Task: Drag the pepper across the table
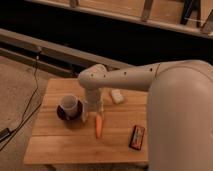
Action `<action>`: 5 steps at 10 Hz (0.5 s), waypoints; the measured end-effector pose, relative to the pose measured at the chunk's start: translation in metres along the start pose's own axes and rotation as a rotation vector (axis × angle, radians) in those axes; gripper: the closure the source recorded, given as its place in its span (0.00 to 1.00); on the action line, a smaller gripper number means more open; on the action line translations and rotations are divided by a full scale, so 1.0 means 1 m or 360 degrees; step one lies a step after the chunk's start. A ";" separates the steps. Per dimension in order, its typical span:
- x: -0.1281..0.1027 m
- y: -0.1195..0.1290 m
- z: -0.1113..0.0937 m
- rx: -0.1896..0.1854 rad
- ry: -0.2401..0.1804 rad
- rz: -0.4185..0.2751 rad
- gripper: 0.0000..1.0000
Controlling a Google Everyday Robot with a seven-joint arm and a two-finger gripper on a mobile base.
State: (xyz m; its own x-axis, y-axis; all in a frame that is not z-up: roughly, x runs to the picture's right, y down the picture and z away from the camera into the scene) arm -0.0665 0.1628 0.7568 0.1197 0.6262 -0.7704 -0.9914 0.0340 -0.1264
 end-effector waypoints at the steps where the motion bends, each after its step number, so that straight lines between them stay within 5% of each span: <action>1: -0.004 0.002 0.008 0.0044 -0.0007 -0.0005 0.35; 5: -0.008 0.010 0.029 0.0126 -0.0015 -0.0007 0.35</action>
State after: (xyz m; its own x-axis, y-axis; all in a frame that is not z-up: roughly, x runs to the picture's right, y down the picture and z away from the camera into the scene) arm -0.0791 0.1807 0.7804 0.1238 0.6331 -0.7641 -0.9920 0.0979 -0.0796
